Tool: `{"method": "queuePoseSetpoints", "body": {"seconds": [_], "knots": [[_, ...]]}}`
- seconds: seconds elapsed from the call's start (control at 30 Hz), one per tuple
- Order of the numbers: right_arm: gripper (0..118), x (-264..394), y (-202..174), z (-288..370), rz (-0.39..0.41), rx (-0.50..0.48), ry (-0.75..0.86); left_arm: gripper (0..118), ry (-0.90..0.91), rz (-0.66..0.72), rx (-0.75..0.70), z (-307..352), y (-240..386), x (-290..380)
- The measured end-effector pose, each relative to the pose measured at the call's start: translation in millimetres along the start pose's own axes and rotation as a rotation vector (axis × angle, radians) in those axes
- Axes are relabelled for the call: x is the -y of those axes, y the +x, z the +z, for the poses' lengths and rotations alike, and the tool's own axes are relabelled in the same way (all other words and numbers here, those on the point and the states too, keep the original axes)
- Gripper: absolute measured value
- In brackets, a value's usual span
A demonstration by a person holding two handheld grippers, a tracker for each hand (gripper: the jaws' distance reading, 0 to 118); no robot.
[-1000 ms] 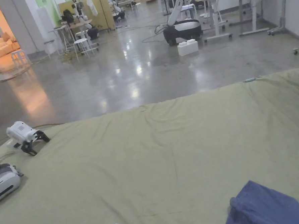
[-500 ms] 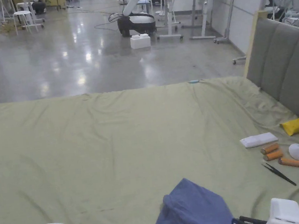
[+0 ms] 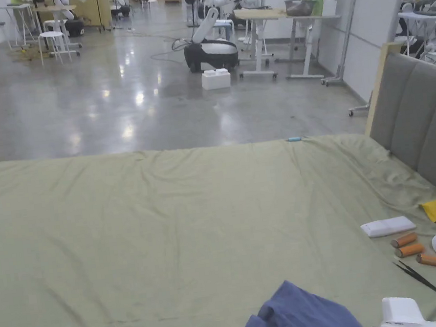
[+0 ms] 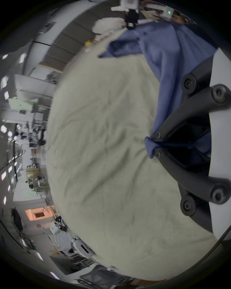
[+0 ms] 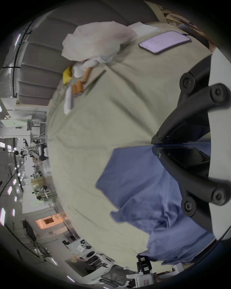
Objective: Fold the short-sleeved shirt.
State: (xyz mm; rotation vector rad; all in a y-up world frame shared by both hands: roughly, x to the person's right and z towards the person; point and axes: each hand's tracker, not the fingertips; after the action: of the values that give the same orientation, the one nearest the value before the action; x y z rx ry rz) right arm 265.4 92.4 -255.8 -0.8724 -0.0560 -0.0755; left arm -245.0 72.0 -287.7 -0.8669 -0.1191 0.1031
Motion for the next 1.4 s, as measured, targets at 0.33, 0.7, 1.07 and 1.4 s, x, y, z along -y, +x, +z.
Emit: {"method": "queuePoseSetpoints", "body": {"seconds": [0.33, 0.7, 1.07, 1.4], "knots": [[0, -58, -2, 186, 0.028, -0.089, 0.488, 1, 0.548, -0.038, 0.142, 265, 1, -55], [0, -203, -43, 332, 0.045, -0.127, 0.838, 1, 0.867, -0.099, 0.012, 407, 16, -164], [0, -329, -80, 328, 0.077, -0.006, 0.908, 1, 0.938, -0.022, -0.115, 386, 14, -284], [0, -392, -106, 274, 0.101, 0.058, 0.917, 1, 0.905, 0.022, -0.15, 319, 3, -343]]}}
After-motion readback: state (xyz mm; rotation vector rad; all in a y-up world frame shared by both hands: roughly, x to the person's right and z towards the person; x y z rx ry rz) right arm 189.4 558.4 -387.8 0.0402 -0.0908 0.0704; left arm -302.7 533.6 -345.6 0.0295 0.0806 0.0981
